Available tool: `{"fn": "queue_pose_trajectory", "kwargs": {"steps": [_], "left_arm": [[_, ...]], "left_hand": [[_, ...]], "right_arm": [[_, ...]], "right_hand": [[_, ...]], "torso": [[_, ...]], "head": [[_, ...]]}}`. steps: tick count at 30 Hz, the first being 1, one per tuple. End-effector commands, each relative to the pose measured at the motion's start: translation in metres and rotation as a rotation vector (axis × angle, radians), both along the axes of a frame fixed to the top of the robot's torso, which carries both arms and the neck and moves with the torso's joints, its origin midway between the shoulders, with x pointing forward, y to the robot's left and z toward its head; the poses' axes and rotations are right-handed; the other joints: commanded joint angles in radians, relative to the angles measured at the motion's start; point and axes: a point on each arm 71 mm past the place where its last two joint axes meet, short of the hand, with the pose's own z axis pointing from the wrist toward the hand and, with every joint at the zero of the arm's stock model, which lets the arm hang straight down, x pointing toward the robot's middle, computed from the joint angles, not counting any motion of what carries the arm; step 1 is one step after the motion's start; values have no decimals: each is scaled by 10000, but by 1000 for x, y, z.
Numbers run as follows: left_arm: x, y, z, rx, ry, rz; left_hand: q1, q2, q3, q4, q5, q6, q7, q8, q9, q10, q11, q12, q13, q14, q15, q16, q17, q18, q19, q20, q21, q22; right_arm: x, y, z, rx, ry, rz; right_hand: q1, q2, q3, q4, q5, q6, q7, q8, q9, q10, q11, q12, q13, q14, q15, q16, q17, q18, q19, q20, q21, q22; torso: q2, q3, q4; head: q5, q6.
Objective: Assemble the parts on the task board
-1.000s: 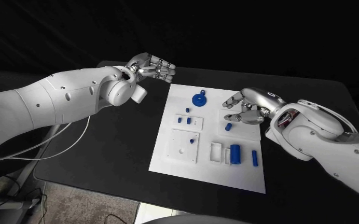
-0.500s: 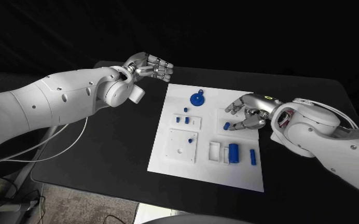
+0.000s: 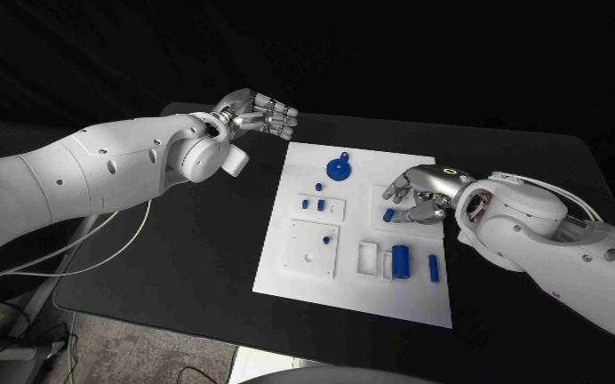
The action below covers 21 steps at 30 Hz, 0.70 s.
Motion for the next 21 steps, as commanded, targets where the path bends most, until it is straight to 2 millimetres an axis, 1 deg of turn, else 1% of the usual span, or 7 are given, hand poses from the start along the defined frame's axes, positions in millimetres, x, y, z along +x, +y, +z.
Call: {"fn": "queue_pose_trajectory", "kwargs": {"steps": [1,2,3,4,7,12,21], "left_arm": [[0,-3,1,-62,15,-112],[0,-3,1,-64,18,-121],[0,-3,1,-66,25,-137],[0,-3,1,-68,34,-156],[0,-4,0,-75,52,-195],[0,-4,0,-80,62,-222],[0,-3,0,-80,64,-219]], "left_hand": [[-70,-67,28,63,37,15,42,-5,-4,-11,21,27,-12,-19,-36,18,5,39,1,-10,21,5],[-75,-60,29,82,35,19,39,6,0,-11,18,31,-11,-21,-36,20,6,42,1,-5,11,0],[-75,-60,29,82,35,19,39,6,0,-11,18,31,-11,-21,-36,20,6,42,1,-5,11,0],[-75,-60,29,82,35,19,39,6,0,-11,18,31,-11,-21,-36,20,6,42,1,-5,11,0],[-87,-50,30,102,37,27,35,4,-1,-4,16,30,-11,-24,-34,19,7,43,2,-1,4,-6],[-87,-50,30,102,37,27,35,4,-1,-4,16,30,-11,-24,-34,19,7,43,2,-1,4,-6],[-90,-65,29,129,34,32,32,2,-1,-7,17,28,-12,-37,-29,20,9,44,8,8,-15,-37]], "right_arm": [[0,3,-3,-356,-296,58],[-1,3,-4,-390,-272,72],[-1,4,-5,-427,-246,85],[-1,5,-6,-462,-222,94],[0,6,-9,-538,-168,111],[-1,7,-13,-621,-86,146],[-2,12,-20,-663,74,238]], "right_hand": [[-476,-105,971,-283,-124,437,32,-19,18,210,-25,10,-2,79,-37,-32,22,38,108,-50,131,135],[-552,-111,1123,-314,-142,649,79,-25,18,241,-27,5,-4,76,-42,-34,22,35,90,-53,155,164],[-576,-82,1223,-321,-152,905,216,22,33,287,-37,10,-4,75,-44,-30,25,33,76,-55,162,176],[-614,-83,1327,-337,-156,1086,247,5,30,370,-54,11,-6,73,-49,-22,31,30,68,-59,176,193],[-720,-91,1610,-375,-175,1354,277,-7,31,523,-82,9,-5,68,-59,4,55,11,41,-75,222,252],[-806,-128,1850,-426,-173,1415,261,-15,29,606,-103,6,-5,71,-67,32,85,-3,8,-87,286,340],[-867,-107,1852,-412,-165,1513,258,-9,32,690,-124,11,-3,59,-81,40,100,-10,-10,-96,302,374]], "torso": [[4,1,-11],[6,-1,-10],[1,4,-7],[3,4,-6],[2,0,0],[1,5,12],[-1,14,3]], "head": [[24,-23],[29,-28],[29,-33],[30,-37],[32,-59],[42,-81],[81,-129]]}}
